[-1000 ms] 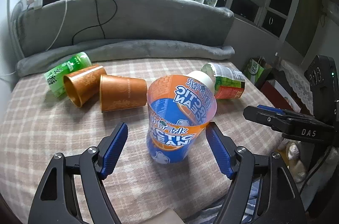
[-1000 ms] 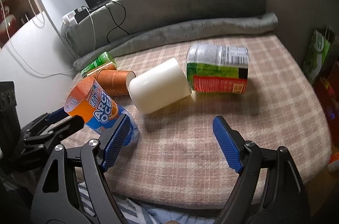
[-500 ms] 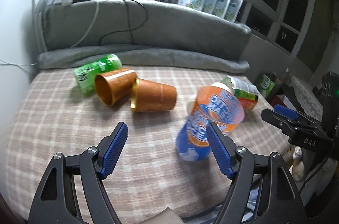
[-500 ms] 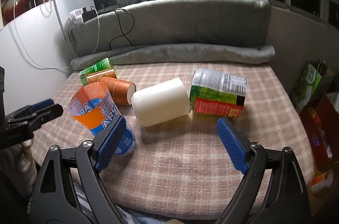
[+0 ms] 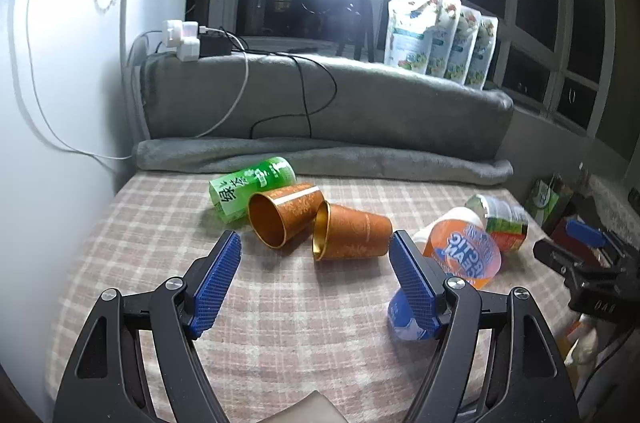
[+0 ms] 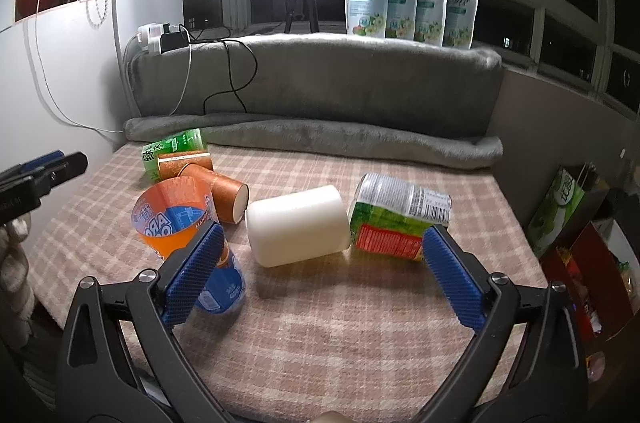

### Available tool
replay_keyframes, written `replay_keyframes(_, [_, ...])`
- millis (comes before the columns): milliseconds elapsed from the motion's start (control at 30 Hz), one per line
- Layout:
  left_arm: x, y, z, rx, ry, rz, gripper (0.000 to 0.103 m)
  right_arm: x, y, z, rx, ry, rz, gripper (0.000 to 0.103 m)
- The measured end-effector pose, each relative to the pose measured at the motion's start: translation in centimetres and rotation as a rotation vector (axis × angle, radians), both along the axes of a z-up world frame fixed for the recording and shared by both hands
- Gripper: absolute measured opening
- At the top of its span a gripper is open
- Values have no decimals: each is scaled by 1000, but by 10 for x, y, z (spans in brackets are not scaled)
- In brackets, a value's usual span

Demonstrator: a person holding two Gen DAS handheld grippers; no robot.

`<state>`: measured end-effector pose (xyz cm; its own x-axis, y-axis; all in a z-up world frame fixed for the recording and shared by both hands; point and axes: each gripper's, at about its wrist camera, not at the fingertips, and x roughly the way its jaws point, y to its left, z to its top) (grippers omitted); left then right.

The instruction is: Flip cup upright

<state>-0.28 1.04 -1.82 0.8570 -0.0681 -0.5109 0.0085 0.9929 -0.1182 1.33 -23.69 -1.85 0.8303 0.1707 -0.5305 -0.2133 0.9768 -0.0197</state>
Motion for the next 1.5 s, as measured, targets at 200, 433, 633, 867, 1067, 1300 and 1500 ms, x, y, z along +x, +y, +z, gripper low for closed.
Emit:
replay_keyframes(200, [-7, -2, 12, 29, -82, 25, 82, -2, 2, 6, -2, -41, -12, 103])
replay_keyframes(433, [-11, -8, 23, 55, -150, 28, 82, -4, 4, 15, 10, -105, -21, 103])
replay_keyframes(633, [-15, -14, 32, 87, -216, 45, 84, -8, 1, 23, 29, -170, -42, 103])
replay_keyframes(867, [-13, -14, 37, 80, -247, 66, 85, -8, -2, 25, 48, -186, -53, 103])
replay_keyframes(1067, [-12, -15, 37, 81, -246, 66, 85, -8, -3, 24, 49, -184, -53, 103])
replay_keyframes(1300, [-9, -15, 37, 80, -239, 62, 85, -7, -3, 23, 50, -177, -52, 103])
replay_keyframes(1500, [-9, -15, 36, 75, -234, 61, 85, -7, -3, 23, 50, -175, -51, 103])
